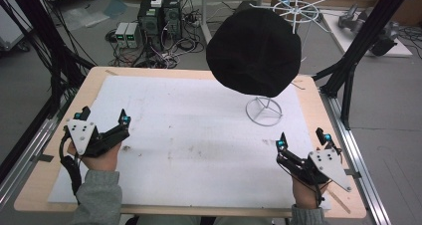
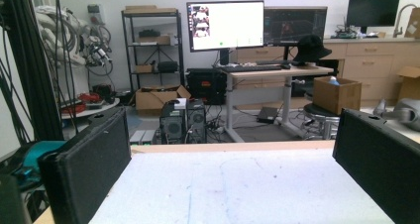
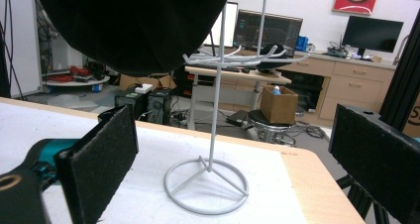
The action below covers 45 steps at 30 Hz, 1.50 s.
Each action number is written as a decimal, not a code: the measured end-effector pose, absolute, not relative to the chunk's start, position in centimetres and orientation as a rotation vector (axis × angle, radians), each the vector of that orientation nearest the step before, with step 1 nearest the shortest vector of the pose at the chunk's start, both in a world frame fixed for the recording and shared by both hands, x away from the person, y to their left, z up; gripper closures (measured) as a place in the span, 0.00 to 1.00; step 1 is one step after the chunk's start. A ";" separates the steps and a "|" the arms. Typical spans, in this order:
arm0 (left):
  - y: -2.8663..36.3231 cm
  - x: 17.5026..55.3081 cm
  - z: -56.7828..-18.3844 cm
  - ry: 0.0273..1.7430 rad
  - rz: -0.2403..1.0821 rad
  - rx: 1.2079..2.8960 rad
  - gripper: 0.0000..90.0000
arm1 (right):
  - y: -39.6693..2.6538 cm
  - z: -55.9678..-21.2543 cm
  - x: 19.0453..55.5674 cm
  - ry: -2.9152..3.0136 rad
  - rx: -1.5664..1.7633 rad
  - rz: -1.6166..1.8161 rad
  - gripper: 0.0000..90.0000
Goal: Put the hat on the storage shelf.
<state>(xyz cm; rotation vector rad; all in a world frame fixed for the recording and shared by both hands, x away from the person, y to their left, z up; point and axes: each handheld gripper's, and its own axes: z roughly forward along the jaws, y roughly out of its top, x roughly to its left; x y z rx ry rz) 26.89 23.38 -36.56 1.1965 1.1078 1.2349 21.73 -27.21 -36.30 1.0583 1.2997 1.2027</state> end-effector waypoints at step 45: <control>25.2 27.0 -38.0 1.151 1.228 1.206 0.02 | -28.1 -36.8 22.0 1.305 1.119 1.183 0.01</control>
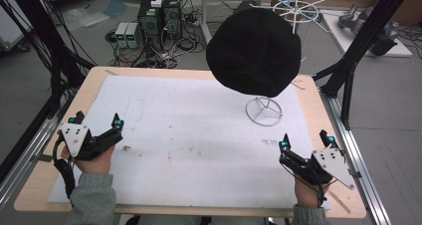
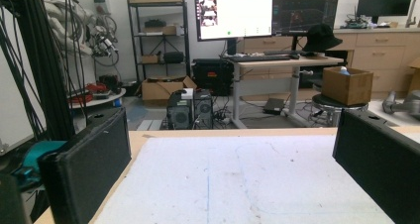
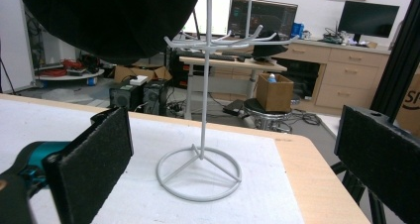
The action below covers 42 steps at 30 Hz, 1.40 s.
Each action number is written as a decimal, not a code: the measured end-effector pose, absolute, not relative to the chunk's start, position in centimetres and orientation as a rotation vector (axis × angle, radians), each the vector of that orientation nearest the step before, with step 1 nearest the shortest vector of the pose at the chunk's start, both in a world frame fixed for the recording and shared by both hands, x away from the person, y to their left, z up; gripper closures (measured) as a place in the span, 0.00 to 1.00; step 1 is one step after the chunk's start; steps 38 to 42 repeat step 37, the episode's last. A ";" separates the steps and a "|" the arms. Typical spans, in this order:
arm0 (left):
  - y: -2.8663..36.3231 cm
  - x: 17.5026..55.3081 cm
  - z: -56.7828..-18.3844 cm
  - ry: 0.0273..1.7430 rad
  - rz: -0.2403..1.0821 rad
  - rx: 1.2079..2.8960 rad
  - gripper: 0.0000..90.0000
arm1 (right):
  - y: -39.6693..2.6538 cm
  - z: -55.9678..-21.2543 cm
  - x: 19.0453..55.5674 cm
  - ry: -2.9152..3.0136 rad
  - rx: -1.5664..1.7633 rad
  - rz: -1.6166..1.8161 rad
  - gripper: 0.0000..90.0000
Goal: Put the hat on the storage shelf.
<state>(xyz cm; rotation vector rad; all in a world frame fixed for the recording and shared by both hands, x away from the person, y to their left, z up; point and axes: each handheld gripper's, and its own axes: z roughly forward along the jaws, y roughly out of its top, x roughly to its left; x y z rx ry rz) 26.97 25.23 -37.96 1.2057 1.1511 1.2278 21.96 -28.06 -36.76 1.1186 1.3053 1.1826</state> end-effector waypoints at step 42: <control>25.3 26.9 -38.2 1.154 1.233 1.221 0.02 | -28.0 -37.0 22.5 1.335 1.133 1.140 0.01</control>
